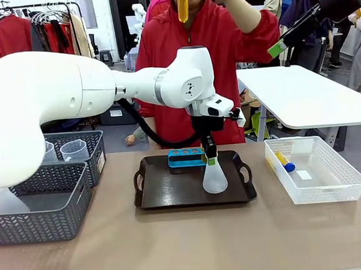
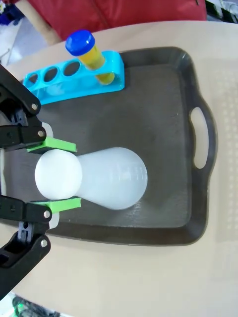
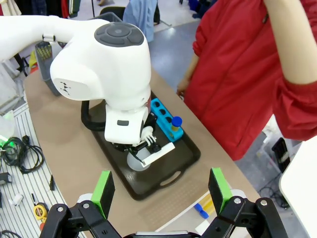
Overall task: Prepare the laboratory tools.
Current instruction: Pick up one Small flask and place it on the Handle tray, then pick up one Large Measuring Cup and place it on the Handle tray.
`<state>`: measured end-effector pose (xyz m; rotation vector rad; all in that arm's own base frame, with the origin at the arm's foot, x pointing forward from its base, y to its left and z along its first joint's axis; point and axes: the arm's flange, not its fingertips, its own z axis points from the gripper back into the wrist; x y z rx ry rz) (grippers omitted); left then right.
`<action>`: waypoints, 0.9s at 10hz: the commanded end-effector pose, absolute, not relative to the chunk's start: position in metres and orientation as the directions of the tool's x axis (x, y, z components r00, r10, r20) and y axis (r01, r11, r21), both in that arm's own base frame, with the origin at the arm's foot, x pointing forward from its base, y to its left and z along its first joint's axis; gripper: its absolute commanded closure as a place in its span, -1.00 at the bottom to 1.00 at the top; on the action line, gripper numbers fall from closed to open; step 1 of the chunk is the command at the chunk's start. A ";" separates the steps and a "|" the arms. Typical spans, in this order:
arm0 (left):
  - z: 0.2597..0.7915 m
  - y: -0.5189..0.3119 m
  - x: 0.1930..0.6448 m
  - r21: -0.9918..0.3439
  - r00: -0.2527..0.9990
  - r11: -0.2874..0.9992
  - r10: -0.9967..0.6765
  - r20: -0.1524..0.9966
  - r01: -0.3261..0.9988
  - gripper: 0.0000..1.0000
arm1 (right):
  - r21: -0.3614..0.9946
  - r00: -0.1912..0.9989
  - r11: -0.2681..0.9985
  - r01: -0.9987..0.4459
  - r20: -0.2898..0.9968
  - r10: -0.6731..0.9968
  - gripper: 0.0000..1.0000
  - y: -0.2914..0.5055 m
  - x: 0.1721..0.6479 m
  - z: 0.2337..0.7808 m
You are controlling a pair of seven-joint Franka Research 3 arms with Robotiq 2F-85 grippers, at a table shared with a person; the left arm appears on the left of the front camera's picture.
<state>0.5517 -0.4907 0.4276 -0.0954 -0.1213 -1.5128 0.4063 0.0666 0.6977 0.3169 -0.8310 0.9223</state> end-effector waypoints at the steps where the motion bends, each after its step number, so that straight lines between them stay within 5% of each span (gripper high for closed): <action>1: 0.440 -0.494 0.558 0.025 0.041 0.045 -0.991 0.130 0.999 -0.28 | -0.091 0.326 0.582 -0.808 0.754 0.570 -1.00 0.066 0.406 0.698; 3: 0.444 -0.492 0.557 0.029 0.049 0.054 -0.990 0.135 0.998 -1.00 | -0.091 0.326 0.582 -0.808 0.754 0.570 -1.00 0.066 0.406 0.698; 9: 0.458 -0.485 0.554 0.031 0.071 0.077 -0.986 0.153 0.997 -1.00 | -0.091 0.326 0.582 -0.808 0.754 0.570 -1.00 0.066 0.406 0.698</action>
